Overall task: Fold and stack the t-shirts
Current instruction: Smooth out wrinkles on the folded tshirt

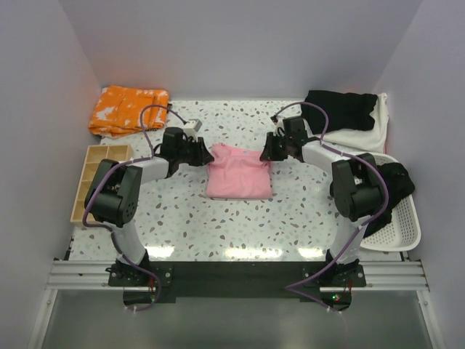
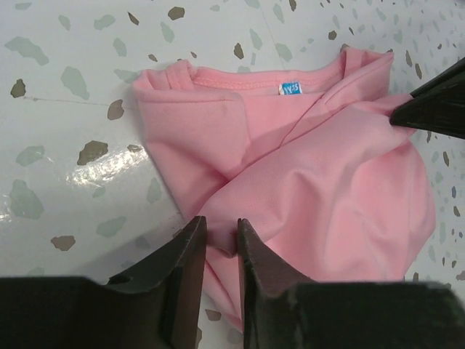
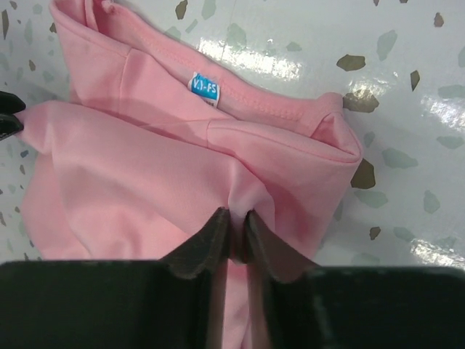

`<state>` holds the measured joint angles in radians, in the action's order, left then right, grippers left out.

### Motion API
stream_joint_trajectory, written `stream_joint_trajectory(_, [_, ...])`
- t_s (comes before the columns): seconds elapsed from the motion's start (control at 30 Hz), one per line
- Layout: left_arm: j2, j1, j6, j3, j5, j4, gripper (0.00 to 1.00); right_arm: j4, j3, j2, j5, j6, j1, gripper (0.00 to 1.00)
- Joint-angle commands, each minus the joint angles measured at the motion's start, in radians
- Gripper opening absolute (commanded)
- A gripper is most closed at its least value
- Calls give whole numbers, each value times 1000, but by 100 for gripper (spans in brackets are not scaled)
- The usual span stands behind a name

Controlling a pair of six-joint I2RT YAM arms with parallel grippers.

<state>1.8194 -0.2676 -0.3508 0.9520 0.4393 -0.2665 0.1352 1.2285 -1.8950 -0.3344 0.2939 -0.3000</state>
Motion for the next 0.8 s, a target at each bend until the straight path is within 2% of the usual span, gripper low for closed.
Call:
stream_joint_trajectory(0.0, [11,4,-7,10,50,-60,24,-20,39,-1,-34,1,5,7])
stream_joint_trajectory(0.03, [12,4,-10,11,55,-62,19,-20,37,8,-37,-1,4,0])
stream_joint_trajectory(0.37, [-18,5,-7,53,102,-36,0,-13,-20,128,-31,-16,4,0])
stream_joint_trajectory(0.77, [-77,31,3,79,133,-22,0,-17,-106,254,24,-13,9,0])
